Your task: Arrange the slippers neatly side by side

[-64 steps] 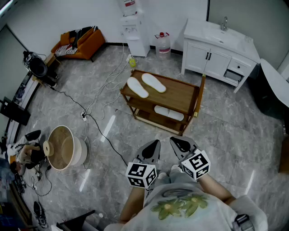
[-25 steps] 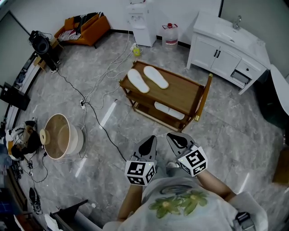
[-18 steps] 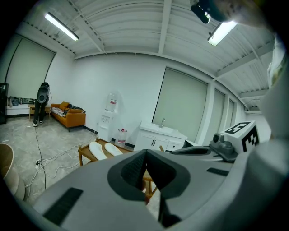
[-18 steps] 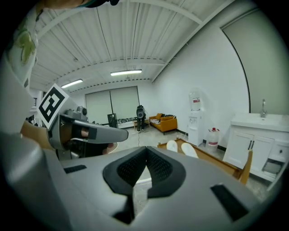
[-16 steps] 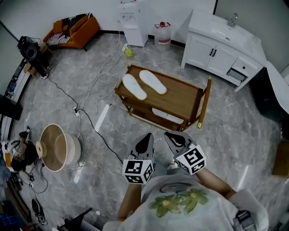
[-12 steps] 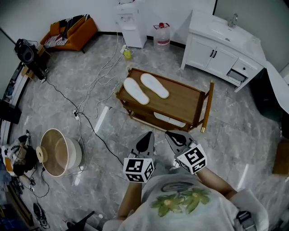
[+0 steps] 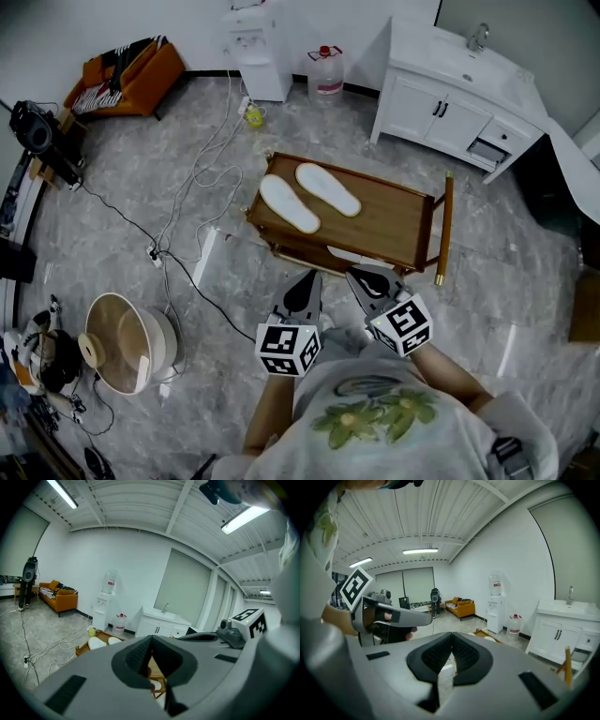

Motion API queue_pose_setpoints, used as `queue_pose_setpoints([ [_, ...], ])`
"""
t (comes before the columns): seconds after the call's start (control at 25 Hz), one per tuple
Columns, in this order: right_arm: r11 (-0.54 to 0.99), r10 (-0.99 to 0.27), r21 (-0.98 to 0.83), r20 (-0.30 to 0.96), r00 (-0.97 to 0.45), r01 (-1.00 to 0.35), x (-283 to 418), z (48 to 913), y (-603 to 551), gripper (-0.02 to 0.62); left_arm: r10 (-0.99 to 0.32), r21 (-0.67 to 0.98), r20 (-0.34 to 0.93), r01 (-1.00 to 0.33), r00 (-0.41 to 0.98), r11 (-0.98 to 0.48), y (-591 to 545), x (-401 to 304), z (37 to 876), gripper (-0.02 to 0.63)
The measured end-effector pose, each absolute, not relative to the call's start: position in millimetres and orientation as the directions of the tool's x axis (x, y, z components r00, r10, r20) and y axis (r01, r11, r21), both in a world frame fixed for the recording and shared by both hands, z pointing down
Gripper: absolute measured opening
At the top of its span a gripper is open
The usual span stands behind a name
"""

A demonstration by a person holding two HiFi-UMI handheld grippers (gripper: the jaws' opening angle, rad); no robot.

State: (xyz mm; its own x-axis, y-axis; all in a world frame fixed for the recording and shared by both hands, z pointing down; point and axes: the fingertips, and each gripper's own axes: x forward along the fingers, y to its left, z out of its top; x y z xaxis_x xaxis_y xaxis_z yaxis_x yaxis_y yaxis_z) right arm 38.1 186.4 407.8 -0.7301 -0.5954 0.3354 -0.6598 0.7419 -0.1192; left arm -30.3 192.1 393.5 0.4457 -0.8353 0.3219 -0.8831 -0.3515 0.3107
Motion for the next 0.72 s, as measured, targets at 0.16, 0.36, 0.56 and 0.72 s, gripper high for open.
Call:
queue_pose_setpoints([
  [0.16,0.73,-0.603,-0.126,0.343,-0.72,-0.671,25.1,413.4,181.9,0.019,-0.822,0.313,0.337,-0.879,0.458,-0.361,184.4,-45.6,404.0,0.014],
  [0.36,0.728,-0.592,-0.132,0.374,-0.714,-0.673,15.9,422.3,172.6,0.07,-0.828,0.335,0.322,-0.873,0.459,-0.354,178.5,-57.0,403.7,0.014],
  [0.56,0.739,-0.579,-0.128,0.382,-0.72,-0.662,6.5,421.7,157.1,0.093,-0.838,0.342,0.324,-0.88,0.439,-0.329,171.9,-70.0,406.0,0.015],
  [0.72,0.745,-0.568,-0.125,0.397,-0.721,-0.655,5.5,428.0,144.7,0.114,-0.841,0.339,0.336,-0.888,0.424,-0.312,167.7,-77.7,410.6,0.015],
])
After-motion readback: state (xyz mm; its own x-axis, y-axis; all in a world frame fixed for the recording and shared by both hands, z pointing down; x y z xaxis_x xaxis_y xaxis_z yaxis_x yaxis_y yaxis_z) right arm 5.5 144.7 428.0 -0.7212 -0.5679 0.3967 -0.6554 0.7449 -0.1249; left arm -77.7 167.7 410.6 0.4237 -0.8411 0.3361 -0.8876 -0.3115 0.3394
